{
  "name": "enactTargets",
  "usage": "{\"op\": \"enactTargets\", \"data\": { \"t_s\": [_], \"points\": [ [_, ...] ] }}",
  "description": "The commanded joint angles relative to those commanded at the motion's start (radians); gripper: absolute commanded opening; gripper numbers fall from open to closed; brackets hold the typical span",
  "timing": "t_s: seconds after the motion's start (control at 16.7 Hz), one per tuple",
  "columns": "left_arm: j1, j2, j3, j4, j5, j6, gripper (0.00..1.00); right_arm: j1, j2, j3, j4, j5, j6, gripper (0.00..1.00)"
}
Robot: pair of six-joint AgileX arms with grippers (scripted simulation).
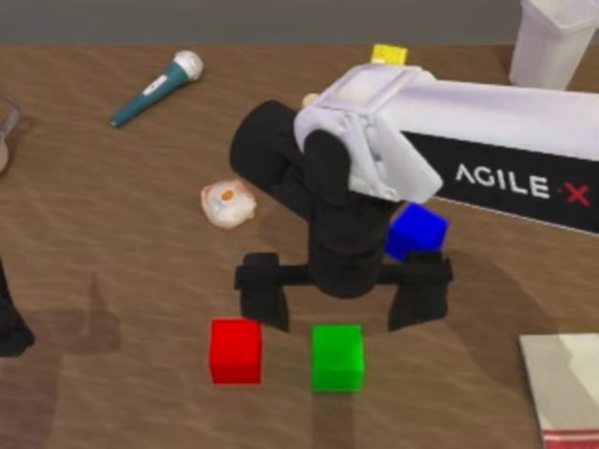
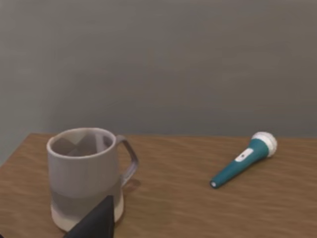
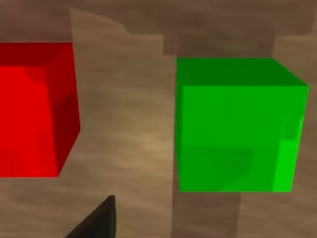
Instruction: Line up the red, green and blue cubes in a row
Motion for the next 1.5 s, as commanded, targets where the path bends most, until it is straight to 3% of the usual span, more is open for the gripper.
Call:
{"op": "enactTargets", "data": {
  "t_s": [0.24,0.42,0.9,1.14,1.5],
  "points": [
    [0.000,0.000,0.000,0.000,0.000,0.000,1.00,-0.016,0.020,0.029,-0.008,0.001,-0.061,1.00],
    [0.000,0.000,0.000,0.000,0.000,0.000,1.00,-0.061,0.061,0.086,-0.027,0.001,-0.214,1.00],
    [0.000,0.000,0.000,0.000,0.000,0.000,1.00,-0.253,0.206,0.257,-0.099,-0.006,-0.917,1.00],
    [0.000,0.000,0.000,0.000,0.000,0.000,1.00,-0.341,0.244,0.325,-0.113,-0.003,-1.183,1.00],
    [0.000,0.000,0.000,0.000,0.000,0.000,1.00,-0.383,0.250,0.359,-0.110,0.001,-1.283,1.00]
  ]
}}
